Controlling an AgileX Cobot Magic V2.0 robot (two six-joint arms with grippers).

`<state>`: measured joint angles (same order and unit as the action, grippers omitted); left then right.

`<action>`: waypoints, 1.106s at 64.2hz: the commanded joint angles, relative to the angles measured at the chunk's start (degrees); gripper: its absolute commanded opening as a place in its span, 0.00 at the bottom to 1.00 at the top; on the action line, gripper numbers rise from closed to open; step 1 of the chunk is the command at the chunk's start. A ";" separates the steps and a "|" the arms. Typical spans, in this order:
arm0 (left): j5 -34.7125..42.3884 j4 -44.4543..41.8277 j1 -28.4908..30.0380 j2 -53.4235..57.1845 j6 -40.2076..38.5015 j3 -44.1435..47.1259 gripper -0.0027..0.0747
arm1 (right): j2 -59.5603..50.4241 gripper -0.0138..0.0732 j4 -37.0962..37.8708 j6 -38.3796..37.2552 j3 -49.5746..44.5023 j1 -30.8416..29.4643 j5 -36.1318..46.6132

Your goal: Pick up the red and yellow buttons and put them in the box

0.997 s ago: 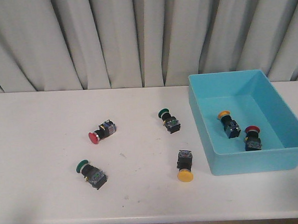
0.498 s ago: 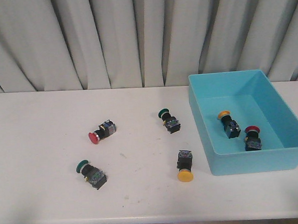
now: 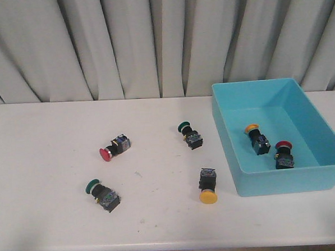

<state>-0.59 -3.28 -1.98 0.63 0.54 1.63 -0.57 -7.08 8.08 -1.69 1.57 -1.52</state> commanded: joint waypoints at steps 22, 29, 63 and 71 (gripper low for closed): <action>4.28 0.23 0.15 0.81 -0.15 2.70 0.02 | -0.51 0.15 13.35 -14.37 -0.40 -0.32 4.79; 4.28 0.23 0.15 0.81 -0.15 2.70 0.02 | -0.51 0.15 12.14 -13.67 -0.40 -0.32 4.79; 4.28 0.23 0.15 0.81 -0.15 2.70 0.02 | -0.51 0.15 9.61 -9.36 -0.40 -0.32 1.90; 4.28 0.23 0.15 0.81 -0.15 2.70 0.02 | -0.51 0.15 9.37 -8.08 -0.40 -0.32 2.35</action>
<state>-0.59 -3.28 -1.98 0.63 0.54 1.63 -0.57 2.33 -1.23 -1.69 1.57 -3.76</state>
